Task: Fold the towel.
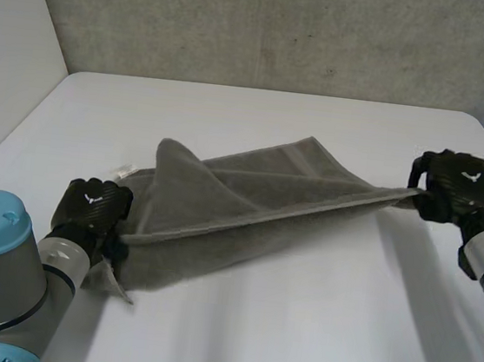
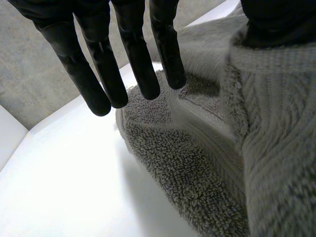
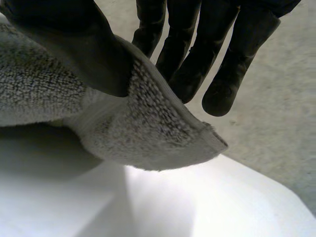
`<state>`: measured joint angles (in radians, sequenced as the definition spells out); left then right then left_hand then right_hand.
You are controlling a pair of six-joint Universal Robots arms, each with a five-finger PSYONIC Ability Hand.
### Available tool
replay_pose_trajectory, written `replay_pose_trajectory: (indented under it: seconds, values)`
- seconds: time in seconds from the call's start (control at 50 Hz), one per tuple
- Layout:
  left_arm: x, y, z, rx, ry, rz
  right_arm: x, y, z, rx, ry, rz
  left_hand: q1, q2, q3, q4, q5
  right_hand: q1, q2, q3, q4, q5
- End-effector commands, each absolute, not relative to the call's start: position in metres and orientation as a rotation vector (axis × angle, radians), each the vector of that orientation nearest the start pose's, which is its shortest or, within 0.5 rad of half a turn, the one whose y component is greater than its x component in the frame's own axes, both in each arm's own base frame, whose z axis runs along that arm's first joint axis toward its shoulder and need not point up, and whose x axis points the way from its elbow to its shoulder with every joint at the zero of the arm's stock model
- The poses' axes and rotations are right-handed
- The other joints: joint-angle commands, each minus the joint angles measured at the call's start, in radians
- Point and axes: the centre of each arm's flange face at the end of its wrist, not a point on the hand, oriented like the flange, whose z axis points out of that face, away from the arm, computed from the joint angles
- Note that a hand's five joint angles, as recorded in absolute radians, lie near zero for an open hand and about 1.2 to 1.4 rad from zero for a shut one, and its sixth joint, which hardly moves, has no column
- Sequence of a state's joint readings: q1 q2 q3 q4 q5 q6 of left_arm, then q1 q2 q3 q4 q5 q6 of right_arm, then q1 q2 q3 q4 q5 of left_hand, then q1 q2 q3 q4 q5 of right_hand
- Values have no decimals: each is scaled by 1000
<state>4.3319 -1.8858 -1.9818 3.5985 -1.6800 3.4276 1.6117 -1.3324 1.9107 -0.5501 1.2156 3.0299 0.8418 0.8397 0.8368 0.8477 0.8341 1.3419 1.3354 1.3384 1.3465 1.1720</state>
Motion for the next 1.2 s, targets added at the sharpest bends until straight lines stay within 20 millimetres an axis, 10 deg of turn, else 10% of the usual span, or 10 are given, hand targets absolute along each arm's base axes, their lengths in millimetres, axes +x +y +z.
replay_pose_trajectory:
  seconds: [0.02, 0.26, 0.4, 0.66, 0.76, 0.88, 1.08, 1.16, 1.2]
  values:
    - [-223, -236, 136, 699, 2356, -1899, 160, -322, 186, -485, 2078, -2077, -167, -165, -162, -173, -334, 54, 61, 58, 50, 50]
    - [-218, -231, 161, 656, 2285, -1992, 143, -325, 200, -423, 2073, -2161, -168, -166, -163, -174, -334, 54, 61, 58, 50, 50]
    - [-218, -225, 202, 624, 2171, -2157, 144, -322, 225, -434, 2006, -2228, 554, 557, 559, 549, 388, 54, 61, 58, 50, 50]
    - [-216, -206, 348, 491, 1783, -2562, 159, -292, 378, -672, 1794, -2270, 554, 557, 559, 549, 388, 54, 61, 58, 50, 50]
    - [-216, -203, 375, 510, 1818, -2538, 154, -295, 400, -806, 1866, -2289, 554, 557, 559, 549, 388, 54, 61, 58, 50, 50]
    - [-224, -222, 361, 588, 1977, -2375, 170, -308, 372, -1117, 2045, -2128, 554, 557, 559, 549, 388, 54, 61, 58, 50, 50]
    - [-246, -290, 273, 887, 2253, -1798, 204, -337, 287, -1610, 2364, -1849, 554, 557, 559, 549, 388, 54, 61, 58, 50, 50]
    - [-252, -315, 267, 941, 2183, -1760, 215, -356, 275, -1726, 2395, -1914, 554, 557, 559, 549, 388, 54, 61, 58, 50, 50]
    - [-256, -328, 273, 941, 2131, -1796, 233, -383, 295, -1641, 2291, -2257, 554, 557, 559, 549, 388, 54, 61, 58, 50, 50]
